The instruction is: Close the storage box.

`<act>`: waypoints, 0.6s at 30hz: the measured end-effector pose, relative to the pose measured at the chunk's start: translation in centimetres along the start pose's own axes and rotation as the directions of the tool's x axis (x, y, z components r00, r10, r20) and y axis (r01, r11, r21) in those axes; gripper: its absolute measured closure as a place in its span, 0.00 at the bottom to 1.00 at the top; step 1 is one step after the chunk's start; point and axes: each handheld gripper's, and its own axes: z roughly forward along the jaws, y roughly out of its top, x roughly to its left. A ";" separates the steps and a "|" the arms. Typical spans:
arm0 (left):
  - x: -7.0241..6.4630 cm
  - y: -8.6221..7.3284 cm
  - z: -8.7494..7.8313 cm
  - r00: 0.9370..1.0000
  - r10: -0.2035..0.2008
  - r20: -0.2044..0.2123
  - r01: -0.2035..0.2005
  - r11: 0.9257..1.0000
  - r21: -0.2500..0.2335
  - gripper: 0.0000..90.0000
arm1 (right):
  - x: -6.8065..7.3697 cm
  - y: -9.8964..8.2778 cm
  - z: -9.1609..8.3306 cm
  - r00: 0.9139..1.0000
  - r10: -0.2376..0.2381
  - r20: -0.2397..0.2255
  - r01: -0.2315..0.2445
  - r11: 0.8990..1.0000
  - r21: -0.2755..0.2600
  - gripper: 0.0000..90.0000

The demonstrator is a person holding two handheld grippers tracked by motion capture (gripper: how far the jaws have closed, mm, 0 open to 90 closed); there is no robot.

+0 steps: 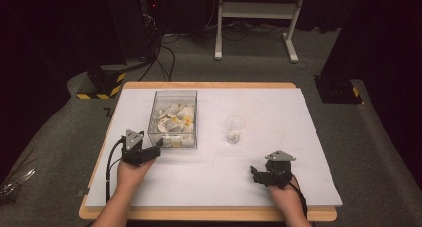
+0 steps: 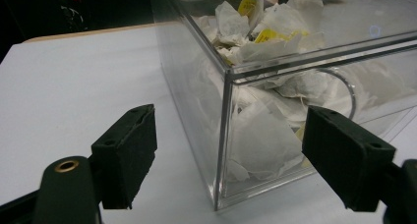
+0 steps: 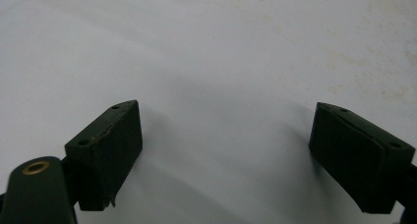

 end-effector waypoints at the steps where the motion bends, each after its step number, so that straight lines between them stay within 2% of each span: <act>1: 0.0 0.0 0.1 1.000 -0.010 0.002 0.010 1.000 -0.003 0.24 | 0.0 0.0 0.0 1.000 0.001 0.000 -0.001 1.000 0.000 0.14; 4: 0.1 -0.1 0.4 1.000 -0.009 -0.002 0.009 1.000 0.002 0.25 | 0.0 0.0 0.0 1.000 0.001 -0.001 -0.001 1.000 0.000 0.14; 15: 0.5 -0.2 1.3 0.998 -0.058 -0.035 0.058 0.998 0.007 0.31 | 0.0 0.0 0.0 1.000 -0.001 -0.001 0.001 1.000 0.000 0.14; 18: 0.6 -0.2 1.5 0.998 -0.061 -0.033 0.062 0.998 0.009 0.30 | 0.0 0.0 0.0 1.000 -0.001 -0.002 0.001 1.000 -0.001 0.14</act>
